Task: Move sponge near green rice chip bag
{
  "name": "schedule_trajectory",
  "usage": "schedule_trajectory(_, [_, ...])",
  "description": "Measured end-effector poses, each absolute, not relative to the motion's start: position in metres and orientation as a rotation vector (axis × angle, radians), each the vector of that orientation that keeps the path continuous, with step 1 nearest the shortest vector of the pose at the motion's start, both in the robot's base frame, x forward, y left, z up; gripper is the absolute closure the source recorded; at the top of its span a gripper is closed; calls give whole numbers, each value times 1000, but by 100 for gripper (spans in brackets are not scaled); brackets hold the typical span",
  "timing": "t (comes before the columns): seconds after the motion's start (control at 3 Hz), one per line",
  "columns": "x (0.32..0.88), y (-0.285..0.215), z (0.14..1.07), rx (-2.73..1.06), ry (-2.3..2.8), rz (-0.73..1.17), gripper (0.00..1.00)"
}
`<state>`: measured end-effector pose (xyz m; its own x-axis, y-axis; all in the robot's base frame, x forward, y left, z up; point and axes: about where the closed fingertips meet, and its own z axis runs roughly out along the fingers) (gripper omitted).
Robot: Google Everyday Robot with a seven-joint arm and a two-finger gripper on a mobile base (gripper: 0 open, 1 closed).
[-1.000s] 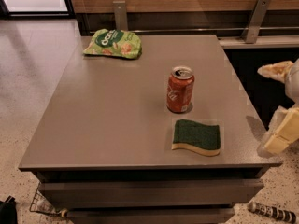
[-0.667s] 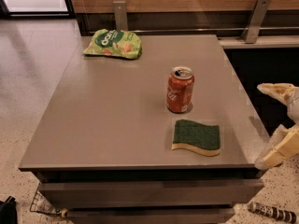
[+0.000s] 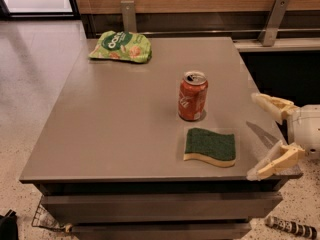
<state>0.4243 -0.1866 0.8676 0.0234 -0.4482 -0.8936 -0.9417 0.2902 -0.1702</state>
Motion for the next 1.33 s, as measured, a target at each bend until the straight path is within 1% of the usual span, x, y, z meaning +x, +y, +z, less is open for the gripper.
schedule_trajectory(0.33, [427, -171, 872, -1268, 1512, 708, 0])
schedule_trajectory(0.67, [427, -169, 873, -1265, 1507, 712, 0])
schedule_trajectory(1.33, [436, -160, 837, -1268, 1519, 792, 0])
